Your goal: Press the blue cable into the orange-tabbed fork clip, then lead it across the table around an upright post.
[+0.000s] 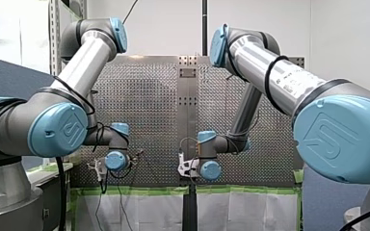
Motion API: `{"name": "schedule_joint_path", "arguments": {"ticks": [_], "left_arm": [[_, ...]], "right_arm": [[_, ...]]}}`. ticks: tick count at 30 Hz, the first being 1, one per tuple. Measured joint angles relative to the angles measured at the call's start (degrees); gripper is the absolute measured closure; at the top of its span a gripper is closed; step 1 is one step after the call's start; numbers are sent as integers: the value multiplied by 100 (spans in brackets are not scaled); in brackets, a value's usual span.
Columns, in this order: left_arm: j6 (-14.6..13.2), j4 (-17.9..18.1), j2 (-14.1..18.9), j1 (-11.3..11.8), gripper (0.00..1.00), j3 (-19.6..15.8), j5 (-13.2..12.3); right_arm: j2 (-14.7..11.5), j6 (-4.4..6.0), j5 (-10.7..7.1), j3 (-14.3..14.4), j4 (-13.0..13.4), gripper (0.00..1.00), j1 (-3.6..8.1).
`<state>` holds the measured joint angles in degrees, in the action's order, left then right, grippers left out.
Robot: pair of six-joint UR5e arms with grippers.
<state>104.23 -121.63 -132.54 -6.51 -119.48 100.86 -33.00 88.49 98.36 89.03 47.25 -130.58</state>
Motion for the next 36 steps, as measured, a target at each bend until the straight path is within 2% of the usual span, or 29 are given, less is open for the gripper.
{"name": "schedule_joint_path", "arguments": {"ticks": [8,16,22,27,36], "left_arm": [[98,-112,-2,94,98,75,2],[122,-148,-1,174,98,172,-34],[129,-308,-1,212,98,324,-148],[153,-562,-1,266,98,562,-315],[228,-1041,-2,388,98,883,-540]], "right_arm": [[0,-139,0,-32,-43,100,6],[1,-201,0,-66,-71,100,10],[0,-232,0,-142,-200,100,39],[-1,-263,0,-195,-312,100,97],[-2,-271,7,-221,-360,100,256]]}}
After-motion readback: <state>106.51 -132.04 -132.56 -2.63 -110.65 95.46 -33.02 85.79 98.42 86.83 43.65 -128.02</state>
